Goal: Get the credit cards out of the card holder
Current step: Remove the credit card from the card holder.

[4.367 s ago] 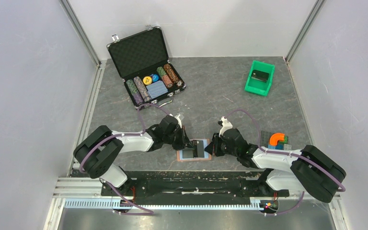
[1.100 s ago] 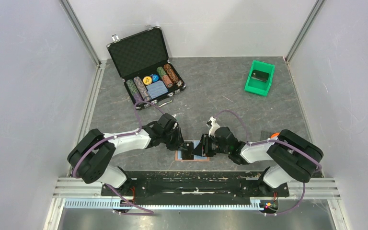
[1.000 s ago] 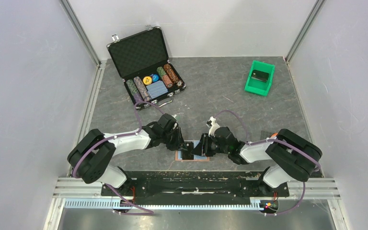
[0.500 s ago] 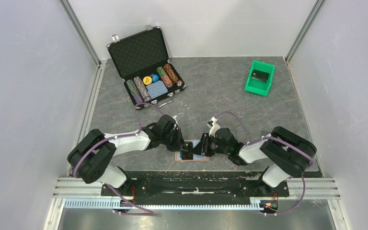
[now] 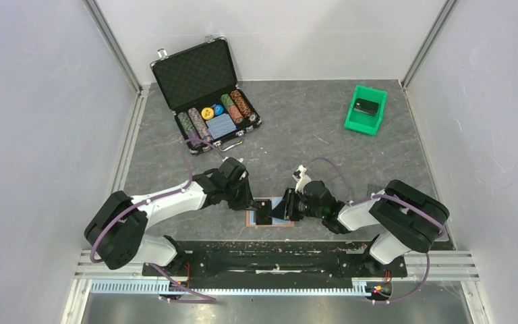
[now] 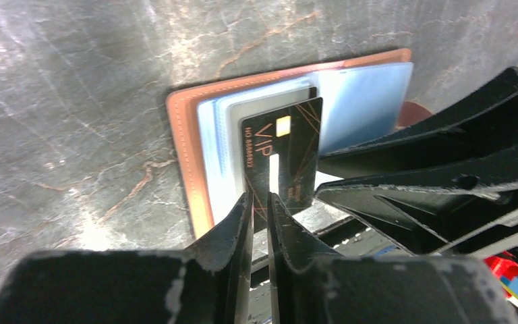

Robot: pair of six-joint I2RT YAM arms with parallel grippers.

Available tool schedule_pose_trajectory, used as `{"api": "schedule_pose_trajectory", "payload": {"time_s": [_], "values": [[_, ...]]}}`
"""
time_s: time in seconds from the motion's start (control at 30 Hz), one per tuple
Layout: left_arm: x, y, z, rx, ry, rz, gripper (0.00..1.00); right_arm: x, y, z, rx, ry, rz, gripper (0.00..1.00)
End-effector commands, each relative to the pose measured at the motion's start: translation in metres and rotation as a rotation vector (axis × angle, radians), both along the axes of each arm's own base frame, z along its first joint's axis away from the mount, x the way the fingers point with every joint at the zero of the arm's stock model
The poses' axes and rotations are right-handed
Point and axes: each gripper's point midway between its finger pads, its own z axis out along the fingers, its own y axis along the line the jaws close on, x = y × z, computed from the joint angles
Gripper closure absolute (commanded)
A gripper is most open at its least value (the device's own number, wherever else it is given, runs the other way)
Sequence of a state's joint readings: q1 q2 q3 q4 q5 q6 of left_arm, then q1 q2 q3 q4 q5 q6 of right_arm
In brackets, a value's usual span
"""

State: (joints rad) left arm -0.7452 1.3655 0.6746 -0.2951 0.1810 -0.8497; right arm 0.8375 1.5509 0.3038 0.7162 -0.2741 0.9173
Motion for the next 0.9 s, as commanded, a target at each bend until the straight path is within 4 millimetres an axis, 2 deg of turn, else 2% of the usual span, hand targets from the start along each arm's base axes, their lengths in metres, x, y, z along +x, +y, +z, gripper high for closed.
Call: {"api": "schedule_pose_trajectory", "payload": {"time_s": [0.0, 0.33, 0.57, 0.7, 0.87], "values": [[0.004, 0.011, -0.003, 0.075, -0.022, -0.012, 0.84, 0.008, 0.002, 0.007, -0.007, -0.037, -0.004, 0.69], [-0.005, 0.005, -0.028, 0.046, 0.029, -0.045, 0.89, 0.009, 0.008, 0.009, 0.018, -0.021, -0.005, 0.67], [-0.009, 0.005, -0.033, 0.032, 0.04, -0.05, 0.89, 0.011, 0.013, 0.016, 0.057, -0.021, -0.006, 0.69], [-0.01, 0.005, -0.032, 0.029, 0.035, -0.05, 0.89, 0.011, 0.012, 0.017, 0.063, -0.025, -0.01, 0.77], [-0.01, 0.006, -0.028, 0.027, 0.026, -0.048, 0.88, 0.015, 0.009, 0.022, 0.057, -0.051, -0.016, 0.97]]}}
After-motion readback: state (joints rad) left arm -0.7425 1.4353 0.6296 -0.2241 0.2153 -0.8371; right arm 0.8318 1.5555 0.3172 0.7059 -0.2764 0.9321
